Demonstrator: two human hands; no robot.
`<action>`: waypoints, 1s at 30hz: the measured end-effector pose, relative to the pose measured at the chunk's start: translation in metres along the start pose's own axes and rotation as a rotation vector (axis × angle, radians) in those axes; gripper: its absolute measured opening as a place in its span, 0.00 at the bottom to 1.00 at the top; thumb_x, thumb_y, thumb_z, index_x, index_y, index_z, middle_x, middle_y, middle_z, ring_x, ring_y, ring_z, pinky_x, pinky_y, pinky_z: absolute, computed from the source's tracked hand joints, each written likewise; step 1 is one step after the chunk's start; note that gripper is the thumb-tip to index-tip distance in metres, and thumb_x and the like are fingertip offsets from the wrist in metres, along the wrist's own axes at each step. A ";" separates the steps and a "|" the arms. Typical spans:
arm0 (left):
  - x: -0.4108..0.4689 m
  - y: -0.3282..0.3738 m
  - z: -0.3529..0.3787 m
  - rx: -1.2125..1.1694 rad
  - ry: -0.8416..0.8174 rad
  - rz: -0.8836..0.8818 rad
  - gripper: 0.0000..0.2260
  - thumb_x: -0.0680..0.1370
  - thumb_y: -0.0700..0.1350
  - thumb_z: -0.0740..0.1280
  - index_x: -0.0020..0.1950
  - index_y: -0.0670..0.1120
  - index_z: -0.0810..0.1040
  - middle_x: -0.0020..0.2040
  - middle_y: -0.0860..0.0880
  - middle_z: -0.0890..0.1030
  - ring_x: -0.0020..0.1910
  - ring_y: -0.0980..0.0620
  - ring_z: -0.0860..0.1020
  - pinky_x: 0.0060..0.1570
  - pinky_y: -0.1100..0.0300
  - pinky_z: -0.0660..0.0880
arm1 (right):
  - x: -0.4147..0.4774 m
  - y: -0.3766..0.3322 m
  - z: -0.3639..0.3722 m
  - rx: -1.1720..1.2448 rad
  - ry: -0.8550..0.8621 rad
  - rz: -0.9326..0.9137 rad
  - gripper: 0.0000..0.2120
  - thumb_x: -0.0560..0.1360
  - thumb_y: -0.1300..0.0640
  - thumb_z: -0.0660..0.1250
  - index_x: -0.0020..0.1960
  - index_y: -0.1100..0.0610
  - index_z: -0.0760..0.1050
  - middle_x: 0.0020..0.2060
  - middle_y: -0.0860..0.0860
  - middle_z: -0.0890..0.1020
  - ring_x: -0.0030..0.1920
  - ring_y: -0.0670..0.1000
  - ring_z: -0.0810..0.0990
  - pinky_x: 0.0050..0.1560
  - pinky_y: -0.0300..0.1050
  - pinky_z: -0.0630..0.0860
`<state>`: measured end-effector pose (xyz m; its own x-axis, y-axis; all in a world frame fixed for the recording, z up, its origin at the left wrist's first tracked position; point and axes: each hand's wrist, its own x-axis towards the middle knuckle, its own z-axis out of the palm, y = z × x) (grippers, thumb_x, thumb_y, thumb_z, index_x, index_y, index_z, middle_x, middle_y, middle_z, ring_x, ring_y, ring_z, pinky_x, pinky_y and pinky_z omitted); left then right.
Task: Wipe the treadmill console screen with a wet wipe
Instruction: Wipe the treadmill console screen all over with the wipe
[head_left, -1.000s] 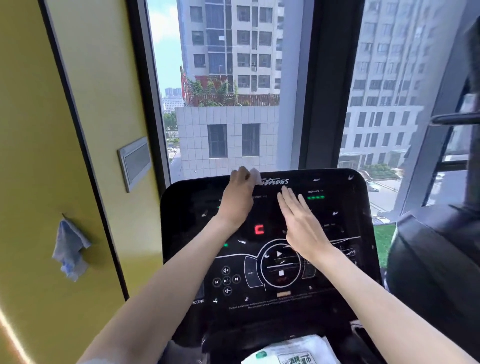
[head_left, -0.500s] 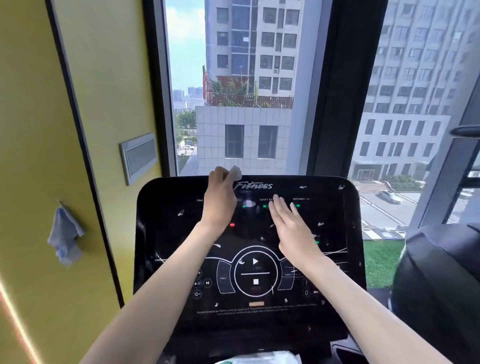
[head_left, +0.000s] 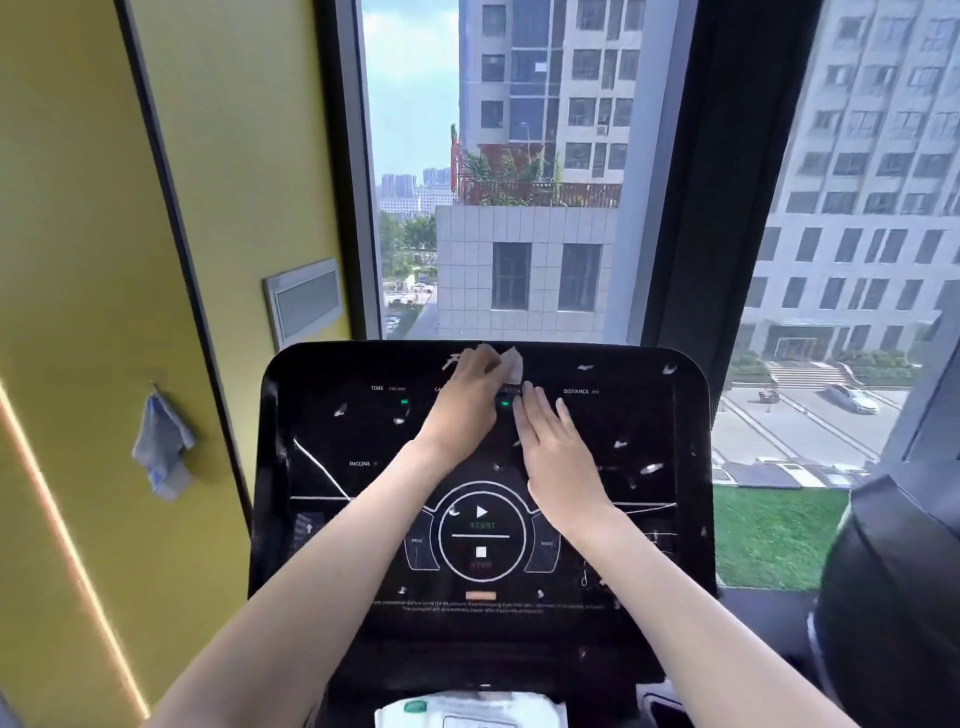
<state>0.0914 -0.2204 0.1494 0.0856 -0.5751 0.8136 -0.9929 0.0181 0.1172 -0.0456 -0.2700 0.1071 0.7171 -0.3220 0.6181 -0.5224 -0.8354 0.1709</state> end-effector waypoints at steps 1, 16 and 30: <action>0.004 -0.005 -0.003 0.008 -0.019 0.008 0.21 0.70 0.25 0.61 0.59 0.41 0.77 0.46 0.44 0.72 0.45 0.49 0.68 0.41 0.57 0.72 | 0.000 0.001 -0.001 0.002 -0.002 -0.007 0.33 0.64 0.71 0.67 0.69 0.70 0.65 0.69 0.65 0.67 0.69 0.62 0.66 0.69 0.58 0.63; 0.020 0.028 0.012 -0.011 0.076 -0.236 0.18 0.71 0.25 0.59 0.55 0.42 0.74 0.45 0.47 0.69 0.46 0.48 0.68 0.43 0.58 0.72 | -0.023 0.045 -0.010 0.102 0.033 0.138 0.40 0.61 0.77 0.65 0.72 0.67 0.59 0.72 0.61 0.62 0.73 0.57 0.59 0.73 0.52 0.51; 0.030 0.036 0.023 0.070 -0.115 0.113 0.22 0.66 0.25 0.60 0.57 0.41 0.73 0.47 0.44 0.71 0.47 0.48 0.66 0.31 0.52 0.75 | -0.024 0.053 -0.003 0.043 -0.021 0.095 0.43 0.54 0.73 0.75 0.68 0.69 0.66 0.68 0.64 0.68 0.69 0.61 0.67 0.69 0.55 0.57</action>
<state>0.0561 -0.2559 0.1654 -0.0334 -0.6623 0.7485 -0.9993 0.0337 -0.0148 -0.0916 -0.3050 0.1035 0.6751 -0.4092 0.6138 -0.5685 -0.8188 0.0794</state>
